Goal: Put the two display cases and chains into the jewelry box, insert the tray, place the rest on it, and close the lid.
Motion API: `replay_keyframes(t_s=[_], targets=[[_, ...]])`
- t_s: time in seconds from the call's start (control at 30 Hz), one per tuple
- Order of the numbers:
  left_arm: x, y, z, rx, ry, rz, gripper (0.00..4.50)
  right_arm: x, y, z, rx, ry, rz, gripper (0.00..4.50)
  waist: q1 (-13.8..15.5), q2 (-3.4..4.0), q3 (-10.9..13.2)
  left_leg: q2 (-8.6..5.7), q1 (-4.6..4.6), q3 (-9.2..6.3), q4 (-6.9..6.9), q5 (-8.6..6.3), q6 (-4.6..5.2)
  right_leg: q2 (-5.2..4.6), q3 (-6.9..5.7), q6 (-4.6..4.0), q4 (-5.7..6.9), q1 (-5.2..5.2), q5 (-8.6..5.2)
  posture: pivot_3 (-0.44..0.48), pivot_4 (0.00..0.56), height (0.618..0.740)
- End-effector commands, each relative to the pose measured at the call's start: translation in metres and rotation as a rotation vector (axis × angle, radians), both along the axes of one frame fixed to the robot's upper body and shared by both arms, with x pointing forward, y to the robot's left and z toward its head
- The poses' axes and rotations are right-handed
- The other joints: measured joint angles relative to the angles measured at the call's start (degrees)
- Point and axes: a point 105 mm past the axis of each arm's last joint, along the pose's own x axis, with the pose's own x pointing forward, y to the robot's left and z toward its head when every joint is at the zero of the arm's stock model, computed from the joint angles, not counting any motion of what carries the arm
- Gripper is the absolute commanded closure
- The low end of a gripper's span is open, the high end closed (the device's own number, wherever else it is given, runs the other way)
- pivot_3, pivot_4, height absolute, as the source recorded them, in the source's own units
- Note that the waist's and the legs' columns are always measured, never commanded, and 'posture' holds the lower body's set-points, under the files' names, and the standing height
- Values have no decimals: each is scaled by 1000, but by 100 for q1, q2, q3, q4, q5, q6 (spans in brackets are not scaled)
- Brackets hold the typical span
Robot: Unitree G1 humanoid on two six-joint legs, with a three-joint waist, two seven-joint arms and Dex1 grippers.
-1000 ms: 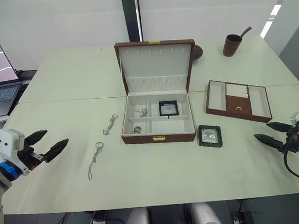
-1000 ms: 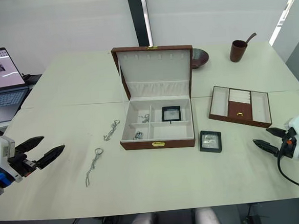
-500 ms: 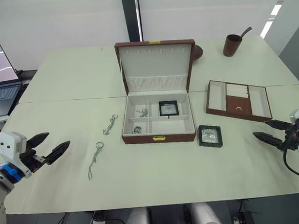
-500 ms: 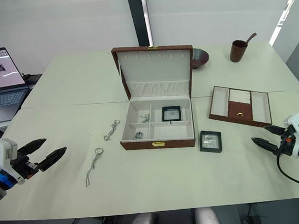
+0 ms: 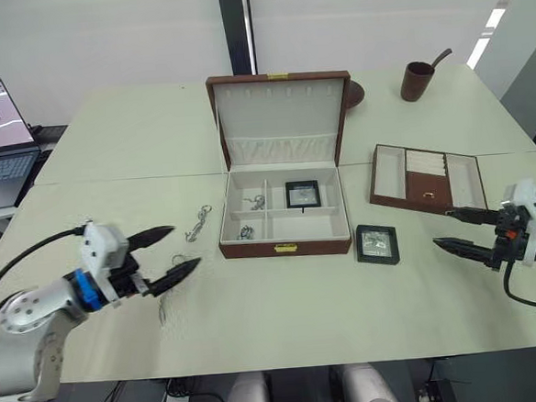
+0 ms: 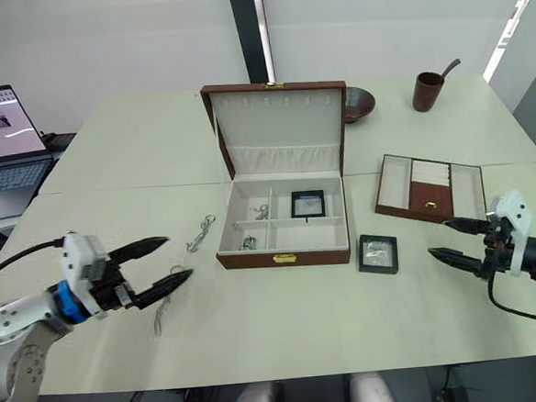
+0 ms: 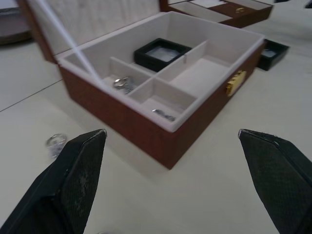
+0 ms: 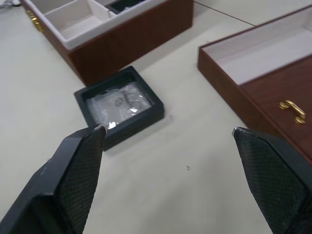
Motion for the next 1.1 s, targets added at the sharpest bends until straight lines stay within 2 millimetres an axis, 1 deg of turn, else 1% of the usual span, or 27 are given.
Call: replay_keyframes(t_s=[0.03, 0.07, 0.17, 0.27, 0.4, 0.57, 0.73, 0.87, 1.1], targets=[[-12, -28, 7, -6, -16, -135, 0, -6, 18, 11, -55, -19, 111, 89, 1, 0, 0, 0, 0, -2, 0, 0, 0, 1, -2, 0, 0, 0, 0, 0, 150, 740], [-16, -38, 7, -3, -17, -182, 0, -8, 25, 10, -72, -16, 150, 89, 2, 0, 0, 0, 0, -2, 0, 0, 0, 1, -2, 0, 0, 0, 0, 0, 150, 740], [-23, -53, 7, -2, -15, -257, 0, -10, 36, 10, -99, -13, 204, 89, 3, 0, 0, -1, 0, -2, 3, 0, 0, 1, -2, 0, 0, 2, 0, 0, 150, 740], [-36, -71, 1, 11, -6, -368, 0, -12, 51, 5, -154, 3, 282, 89, 4, 0, 0, -2, 0, -1, 3, 0, 0, 1, -1, 0, 0, 2, 0, 0, 150, 740], [-45, -79, -8, 36, -5, -439, 0, -9, 66, -1, -198, 6, 332, 89, 4, 0, 0, -1, 1, -3, 3, 0, 0, 4, -3, 0, 0, 2, 0, 0, 150, 740], [-54, -90, -13, 29, -11, -486, 0, -8, 82, -8, -217, -9, 373, 89, 17, 0, 0, -4, -2, -5, 4, 0, 0, 2, -4, 0, -3, 2, 0, 0, 150, 740], [-58, -95, -16, 27, -17, -497, 0, -8, 86, -19, -258, -14, 394, 89, 17, 0, 0, -3, -2, -8, 4, 0, 0, 3, -6, 0, -2, 2, 0, 0, 150, 740], [-55, -96, -18, 21, -23, -488, 0, -7, 86, -28, -294, -18, 397, 89, 18, 0, 0, -3, -1, -7, 6, 0, 0, 3, -6, 0, -2, 3, 0, 0, 150, 740], [-53, -100, -17, 12, -32, -485, 0, -3, 84, -36, -321, -27, 388, 89, 17, 0, 0, -3, -1, -8, 6, 0, 0, 3, -6, 0, -2, 3, 0, 0, 150, 740]])
